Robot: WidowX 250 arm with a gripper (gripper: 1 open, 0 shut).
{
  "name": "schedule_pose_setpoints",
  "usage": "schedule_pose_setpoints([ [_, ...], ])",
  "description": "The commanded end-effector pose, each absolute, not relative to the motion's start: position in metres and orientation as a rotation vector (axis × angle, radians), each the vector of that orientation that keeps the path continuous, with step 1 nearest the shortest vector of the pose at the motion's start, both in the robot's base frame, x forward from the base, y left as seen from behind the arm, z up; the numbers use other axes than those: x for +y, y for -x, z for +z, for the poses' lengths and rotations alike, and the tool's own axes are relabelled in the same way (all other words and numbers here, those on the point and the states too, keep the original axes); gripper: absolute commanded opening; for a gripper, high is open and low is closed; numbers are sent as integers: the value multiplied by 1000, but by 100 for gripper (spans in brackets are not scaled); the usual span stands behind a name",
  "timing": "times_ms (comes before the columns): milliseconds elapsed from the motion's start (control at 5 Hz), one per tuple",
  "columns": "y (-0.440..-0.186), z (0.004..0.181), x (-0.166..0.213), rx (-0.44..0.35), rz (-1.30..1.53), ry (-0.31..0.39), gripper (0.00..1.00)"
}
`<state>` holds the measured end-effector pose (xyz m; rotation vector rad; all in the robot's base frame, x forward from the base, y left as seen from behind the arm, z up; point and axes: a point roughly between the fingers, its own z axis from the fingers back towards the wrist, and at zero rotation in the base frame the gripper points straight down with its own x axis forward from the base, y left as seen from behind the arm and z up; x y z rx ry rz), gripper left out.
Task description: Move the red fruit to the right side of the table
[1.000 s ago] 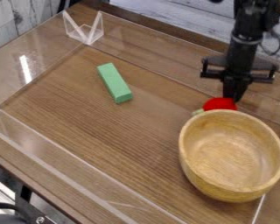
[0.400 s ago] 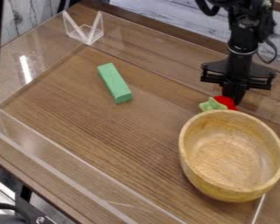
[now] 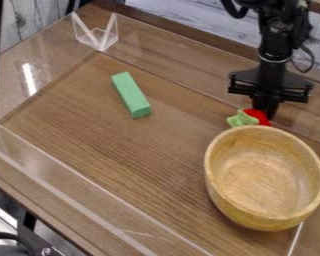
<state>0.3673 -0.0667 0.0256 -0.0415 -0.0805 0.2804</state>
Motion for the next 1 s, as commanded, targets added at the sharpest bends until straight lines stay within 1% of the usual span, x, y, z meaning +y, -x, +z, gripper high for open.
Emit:
schedule_pose_setpoints([
  [0,-368,29,-46,-78,290,19,0],
  [200,-367,26,-32,-80,307,7,0],
  [400,-369,30,-24,-92,318,-1,0],
  [600,-371,42,-23,-113,269,-2,0],
  [800,-374,58,-24,-140,223,-1,0],
])
